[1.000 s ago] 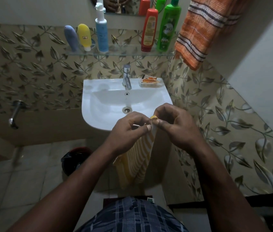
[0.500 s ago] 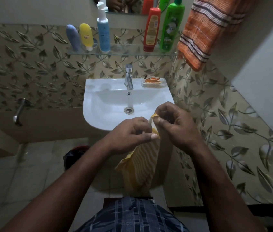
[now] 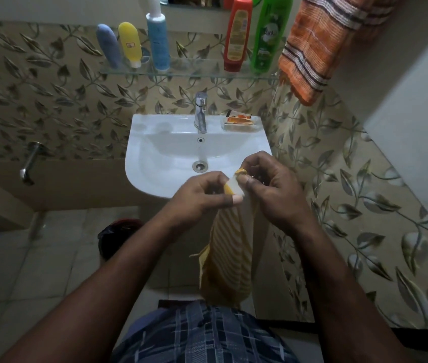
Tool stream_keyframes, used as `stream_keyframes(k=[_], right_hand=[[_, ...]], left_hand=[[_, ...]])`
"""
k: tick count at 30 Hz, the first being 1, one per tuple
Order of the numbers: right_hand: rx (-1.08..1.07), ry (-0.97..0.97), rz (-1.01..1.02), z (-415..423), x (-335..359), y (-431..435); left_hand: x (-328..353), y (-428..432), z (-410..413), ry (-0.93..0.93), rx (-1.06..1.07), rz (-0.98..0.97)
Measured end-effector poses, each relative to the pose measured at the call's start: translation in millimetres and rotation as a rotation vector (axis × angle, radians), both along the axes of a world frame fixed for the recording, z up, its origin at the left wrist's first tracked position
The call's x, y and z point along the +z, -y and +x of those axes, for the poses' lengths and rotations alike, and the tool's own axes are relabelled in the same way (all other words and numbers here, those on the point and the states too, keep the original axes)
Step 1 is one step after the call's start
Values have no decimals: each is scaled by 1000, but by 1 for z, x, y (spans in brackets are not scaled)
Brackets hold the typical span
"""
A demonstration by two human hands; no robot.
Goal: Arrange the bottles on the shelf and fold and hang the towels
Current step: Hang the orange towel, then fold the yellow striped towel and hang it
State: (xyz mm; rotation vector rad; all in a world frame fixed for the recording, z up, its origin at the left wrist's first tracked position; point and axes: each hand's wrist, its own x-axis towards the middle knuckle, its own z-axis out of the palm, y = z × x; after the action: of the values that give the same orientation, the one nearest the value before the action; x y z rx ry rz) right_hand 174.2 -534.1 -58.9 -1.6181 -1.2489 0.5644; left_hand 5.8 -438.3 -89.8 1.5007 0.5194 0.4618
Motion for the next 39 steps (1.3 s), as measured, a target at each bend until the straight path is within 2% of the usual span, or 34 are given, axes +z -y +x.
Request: stream_keyframes(k=[3,6,9,12,14,18,22,26,32,36,39], right_hand=[[44,3,-11,4,-1,-2],[69,30,-25,2,-3,-3],[30,42,-10,-1,-5,-5],[-84,27,33,-8,-8,-9],[-126,3,46,-16,-9,-12],[-166,-70,74,-28,-6,-16],[-140,-145,65,-31,-4,-18],[-111,-197,66,-42,0,-22],[-188,-178,79,-47,1,-26],[-252,-145,57,-48,-2,-25],[-299,-117,51,-50,-5,-24]], left_hand=[[-5,5,5,99,140,-147],[-8,9,5,116,252,-122],[-9,7,-1,146,217,-119],[-10,3,-6,67,194,-42],[-14,-2,-8,-28,207,53],[-22,-15,-11,-283,188,552],[-26,-26,-22,-163,273,405],[-29,-38,-34,-30,167,292],[-23,-38,-41,90,165,-27],[-23,-38,-44,91,188,-27],[-28,-39,-48,15,129,125]])
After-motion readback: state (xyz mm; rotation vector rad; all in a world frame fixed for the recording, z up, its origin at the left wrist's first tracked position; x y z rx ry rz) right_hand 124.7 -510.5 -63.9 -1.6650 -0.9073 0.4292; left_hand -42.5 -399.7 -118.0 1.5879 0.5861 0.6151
